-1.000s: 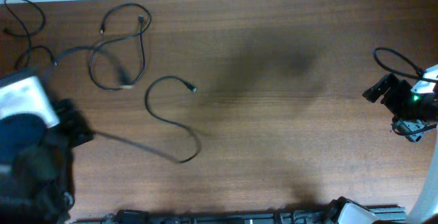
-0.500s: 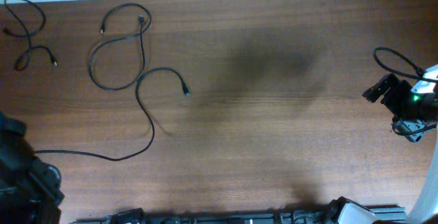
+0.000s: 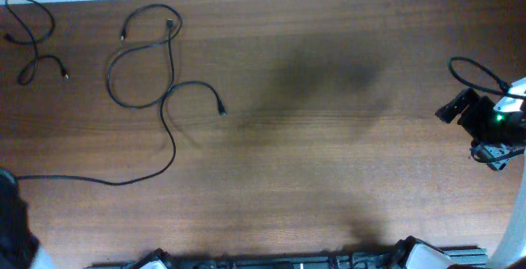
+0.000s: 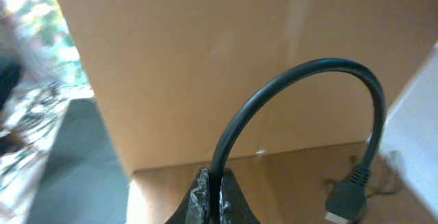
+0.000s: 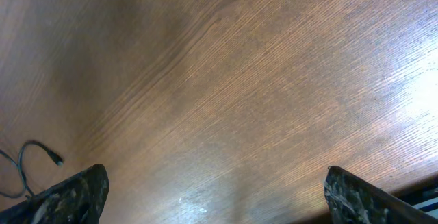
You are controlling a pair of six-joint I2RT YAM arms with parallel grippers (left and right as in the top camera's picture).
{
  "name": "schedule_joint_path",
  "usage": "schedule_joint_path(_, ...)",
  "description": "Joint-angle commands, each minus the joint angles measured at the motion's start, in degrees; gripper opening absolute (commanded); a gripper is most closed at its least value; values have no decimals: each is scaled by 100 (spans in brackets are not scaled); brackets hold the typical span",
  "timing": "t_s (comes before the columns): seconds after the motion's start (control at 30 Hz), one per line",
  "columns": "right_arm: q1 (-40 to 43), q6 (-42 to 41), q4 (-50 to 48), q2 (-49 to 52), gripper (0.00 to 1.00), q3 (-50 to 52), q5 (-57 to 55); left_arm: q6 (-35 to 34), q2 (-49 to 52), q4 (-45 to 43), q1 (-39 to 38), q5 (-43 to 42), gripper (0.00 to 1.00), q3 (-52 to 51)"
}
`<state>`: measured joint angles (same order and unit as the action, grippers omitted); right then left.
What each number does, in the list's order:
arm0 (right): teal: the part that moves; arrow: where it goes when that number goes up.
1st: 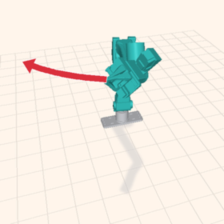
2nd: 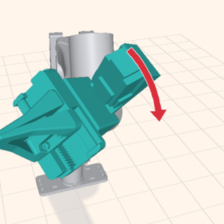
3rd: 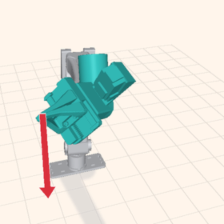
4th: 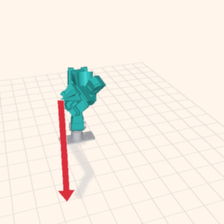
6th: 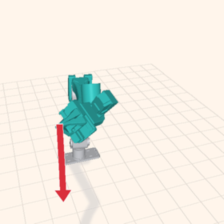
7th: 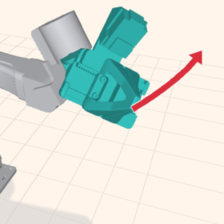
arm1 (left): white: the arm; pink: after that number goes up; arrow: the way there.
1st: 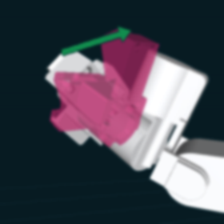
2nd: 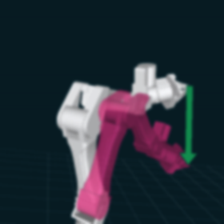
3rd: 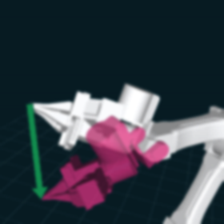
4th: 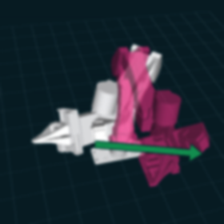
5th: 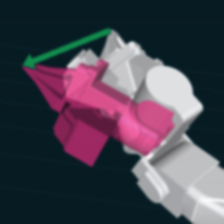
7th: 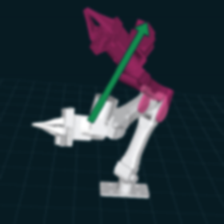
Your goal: Untangle cables
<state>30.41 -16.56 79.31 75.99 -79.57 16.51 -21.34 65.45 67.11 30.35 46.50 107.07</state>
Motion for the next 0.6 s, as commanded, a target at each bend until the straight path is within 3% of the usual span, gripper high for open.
schedule_joint_path(0.0, 26, -42, -2, 4, 99, -85, -52, -1080, 874, 662, 492, 31, 0, 11)
schedule_joint_path(0.13, 26, -42, -2, 4, 99, -85, -52, -1707, 1853, 1342, 839, -304, 0, -20)
schedule_joint_path(0.4, 26, -42, -2, 4, 99, -85, -55, -1707, 3613, 1276, 1211, -1233, 0, -20)
schedule_joint_path(0.47, 26, -42, -2, 4, 99, -85, -52, -1705, 3895, 1156, 1211, -1231, 15, -20)
schedule_joint_path(0.53, 26, -42, -2, 4, 99, -85, -52, -1705, 4079, 968, 1209, -1231, 20, -20)
schedule_joint_path(0.57, 26, -42, -2, 4, 99, -85, -52, -1703, 4120, 887, 1209, -1233, 35, -20)
